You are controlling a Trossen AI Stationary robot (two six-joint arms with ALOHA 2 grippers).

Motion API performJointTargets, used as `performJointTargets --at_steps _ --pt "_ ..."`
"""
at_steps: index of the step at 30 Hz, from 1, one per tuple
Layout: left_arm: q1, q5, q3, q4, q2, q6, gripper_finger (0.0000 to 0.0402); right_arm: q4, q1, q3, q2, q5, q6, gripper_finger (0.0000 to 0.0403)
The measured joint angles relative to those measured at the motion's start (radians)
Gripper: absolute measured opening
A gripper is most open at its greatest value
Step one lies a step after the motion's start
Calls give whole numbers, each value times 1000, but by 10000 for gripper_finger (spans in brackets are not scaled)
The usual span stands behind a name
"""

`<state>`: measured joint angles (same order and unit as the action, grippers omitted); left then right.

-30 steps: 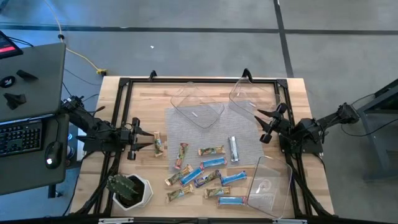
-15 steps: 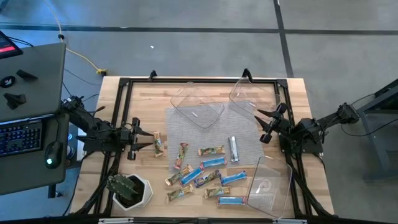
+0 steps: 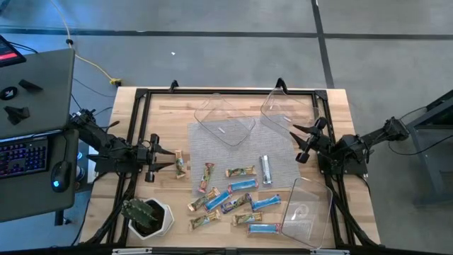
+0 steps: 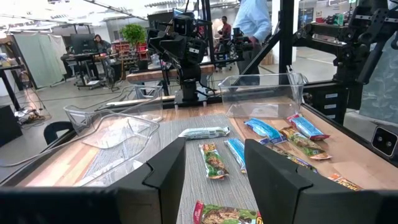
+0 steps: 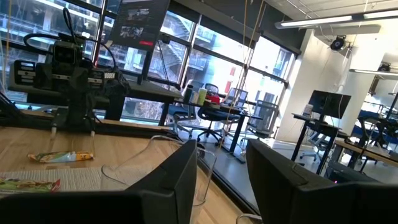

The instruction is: Pick and place Granola Bars by type

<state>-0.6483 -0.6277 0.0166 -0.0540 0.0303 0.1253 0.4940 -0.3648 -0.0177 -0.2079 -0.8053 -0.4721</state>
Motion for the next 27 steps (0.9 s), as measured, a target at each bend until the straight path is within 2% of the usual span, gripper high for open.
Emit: performJointTargets --at_steps 13,18,27 --pt "0 0 0 0 0 1 158 0 0 0 0 0 0 124" --pt "0 -5 4 -51 0 206 158 0 0 0 0 0 0 124" --pt "0 60 28 -73 0 147 158 1 0 0 0 0 -13 124"
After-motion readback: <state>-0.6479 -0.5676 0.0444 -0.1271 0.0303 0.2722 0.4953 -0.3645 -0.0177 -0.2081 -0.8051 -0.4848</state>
